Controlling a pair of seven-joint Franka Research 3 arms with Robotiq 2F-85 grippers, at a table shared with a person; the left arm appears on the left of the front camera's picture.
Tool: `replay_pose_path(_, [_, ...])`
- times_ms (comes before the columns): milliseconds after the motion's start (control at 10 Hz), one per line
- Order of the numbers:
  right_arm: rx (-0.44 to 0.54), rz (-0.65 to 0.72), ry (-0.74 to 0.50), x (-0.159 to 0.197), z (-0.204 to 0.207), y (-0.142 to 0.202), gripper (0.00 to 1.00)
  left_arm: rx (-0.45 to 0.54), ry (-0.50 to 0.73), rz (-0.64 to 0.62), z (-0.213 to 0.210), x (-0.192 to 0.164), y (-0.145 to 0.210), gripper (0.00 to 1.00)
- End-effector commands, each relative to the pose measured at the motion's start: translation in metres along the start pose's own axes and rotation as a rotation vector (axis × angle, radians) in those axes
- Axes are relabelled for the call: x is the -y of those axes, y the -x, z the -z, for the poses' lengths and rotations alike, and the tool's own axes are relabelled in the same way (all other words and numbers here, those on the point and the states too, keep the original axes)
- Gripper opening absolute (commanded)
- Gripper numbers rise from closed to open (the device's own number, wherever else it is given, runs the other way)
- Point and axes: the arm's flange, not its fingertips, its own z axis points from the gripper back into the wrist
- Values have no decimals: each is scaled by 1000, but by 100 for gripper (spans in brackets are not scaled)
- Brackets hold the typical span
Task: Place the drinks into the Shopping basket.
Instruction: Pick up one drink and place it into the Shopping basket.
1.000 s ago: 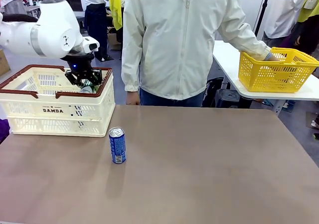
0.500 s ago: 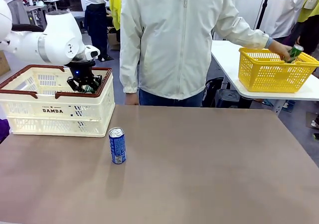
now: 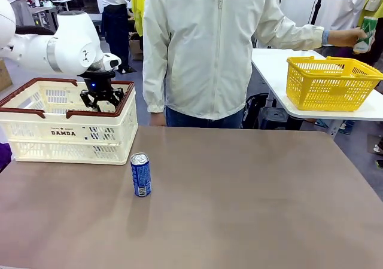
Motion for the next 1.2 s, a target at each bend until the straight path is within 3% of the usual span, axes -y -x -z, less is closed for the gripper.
replay_pose_path(0, [-8,14,-2,-6,-1,-1,100,10,-27,-9,-10,1,-4,100])
replay_pose_path(200, [-8,14,-2,-6,-1,-1,100,63,-20,10,-48,-3,-3,100])
replay_pose_path(400, [-8,14,-2,-6,-1,-1,100,126,38,58,-130,-22,6,100])
replay_pose_path(600, [-8,14,-2,-6,-1,-1,100,104,173,129,-209,-58,40,100])
replay_pose_path(800, [-8,14,-2,-6,-1,-1,100,81,443,234,-245,-108,103,100])
replay_pose_path(1100, [-8,14,-2,-6,-1,-1,100,70,944,323,-216,-214,192,100])
